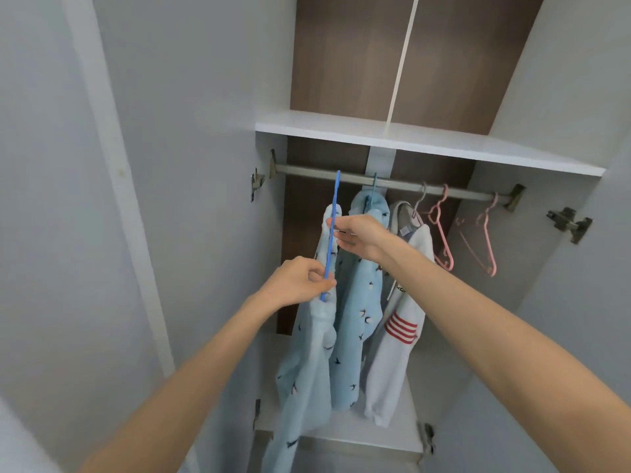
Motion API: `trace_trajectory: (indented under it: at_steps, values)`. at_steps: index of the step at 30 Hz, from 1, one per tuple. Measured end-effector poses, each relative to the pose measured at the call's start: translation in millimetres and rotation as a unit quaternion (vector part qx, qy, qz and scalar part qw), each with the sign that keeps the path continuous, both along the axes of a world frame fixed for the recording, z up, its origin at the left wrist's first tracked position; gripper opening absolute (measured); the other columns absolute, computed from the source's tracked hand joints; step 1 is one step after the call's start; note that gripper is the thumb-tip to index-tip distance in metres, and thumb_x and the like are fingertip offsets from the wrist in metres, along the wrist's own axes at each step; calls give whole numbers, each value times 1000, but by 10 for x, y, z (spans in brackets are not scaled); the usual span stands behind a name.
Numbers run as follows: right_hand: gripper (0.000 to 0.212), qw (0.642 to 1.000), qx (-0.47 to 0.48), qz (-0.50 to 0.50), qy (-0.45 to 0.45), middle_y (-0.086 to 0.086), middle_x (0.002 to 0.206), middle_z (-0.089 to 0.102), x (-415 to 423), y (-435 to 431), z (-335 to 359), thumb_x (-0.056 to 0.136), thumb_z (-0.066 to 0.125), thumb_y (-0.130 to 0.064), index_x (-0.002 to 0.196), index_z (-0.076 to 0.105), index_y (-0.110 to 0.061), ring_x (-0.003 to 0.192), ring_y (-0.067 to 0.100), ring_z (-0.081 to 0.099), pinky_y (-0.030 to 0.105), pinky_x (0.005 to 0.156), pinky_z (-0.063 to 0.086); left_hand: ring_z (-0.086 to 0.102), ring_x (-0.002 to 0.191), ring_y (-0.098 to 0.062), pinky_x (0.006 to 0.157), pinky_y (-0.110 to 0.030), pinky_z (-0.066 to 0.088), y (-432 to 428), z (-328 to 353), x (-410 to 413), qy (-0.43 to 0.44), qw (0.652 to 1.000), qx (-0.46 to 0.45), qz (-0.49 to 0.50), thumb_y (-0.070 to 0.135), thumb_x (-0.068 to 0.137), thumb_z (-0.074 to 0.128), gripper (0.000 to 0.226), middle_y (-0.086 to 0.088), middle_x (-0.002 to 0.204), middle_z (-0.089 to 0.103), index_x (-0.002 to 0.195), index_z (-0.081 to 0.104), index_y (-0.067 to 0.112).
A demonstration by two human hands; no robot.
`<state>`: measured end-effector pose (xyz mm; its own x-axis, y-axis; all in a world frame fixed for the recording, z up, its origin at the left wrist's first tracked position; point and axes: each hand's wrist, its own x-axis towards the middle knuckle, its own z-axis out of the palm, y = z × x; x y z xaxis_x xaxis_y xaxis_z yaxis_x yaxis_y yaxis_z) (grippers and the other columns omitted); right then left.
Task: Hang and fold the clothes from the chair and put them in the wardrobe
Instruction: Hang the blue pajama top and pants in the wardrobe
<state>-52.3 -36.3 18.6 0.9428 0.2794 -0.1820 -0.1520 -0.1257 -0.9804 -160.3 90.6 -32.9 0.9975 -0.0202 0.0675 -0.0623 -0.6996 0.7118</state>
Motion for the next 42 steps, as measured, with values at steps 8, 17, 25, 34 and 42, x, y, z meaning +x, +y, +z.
trace_trajectory:
  at_steps: [8, 17, 25, 34, 42]
  values:
    - [16, 999, 26, 10, 42, 4, 122, 59, 888, 409, -35, 95, 56, -10, 105, 68, -11, 90, 13, 57, 25, 79, 51, 64, 100, -22, 92, -38, 49, 281, -137, 851, 6, 991, -87, 102, 23, 90, 62, 18, -3, 97, 73, 103, 73, 15]
    - [34, 995, 30, 58, 71, 2, 103, 56, 1995, 855, -47, 96, 42, 3, 120, 63, -7, 81, 10, 55, 27, 92, 47, 61, 108, -17, 92, -28, 46, 594, -177, 1904, 10, 965, -187, 184, 18, 79, 73, 23, 2, 112, 70, 101, 76, 15]
    - [34, 989, 36, 106, 96, -2, 90, 54, 2685, 1114, -200, 96, 38, 3, 113, 58, -19, 73, 9, 52, 22, 62, 43, 60, 95, -9, 72, -8, 43, 807, -279, 2574, -4, 957, -211, 199, 11, 85, 68, 9, 2, 89, 73, 88, 74, 16]
    - [59, 984, 45, 153, 83, 0, 147, 43, 3058, 1372, -505, 92, 35, 13, 136, 51, -21, 108, 13, 51, 23, 78, 45, 61, 78, -2, 78, -12, 46, 1049, -524, 2959, 2, 948, -218, 230, 6, 89, 64, 11, 17, 57, 67, 85, 72, 12]
    - [54, 976, -42, 213, 28, 6, 116, 57, 3224, 1427, -769, 94, 38, 6, 139, 50, -20, 72, 6, 44, 23, 72, 43, 60, 81, -12, 89, -29, 48, 1104, -836, 3035, 14, 943, -221, 247, 3, 86, 68, 11, 12, 61, 68, 95, 73, 3]
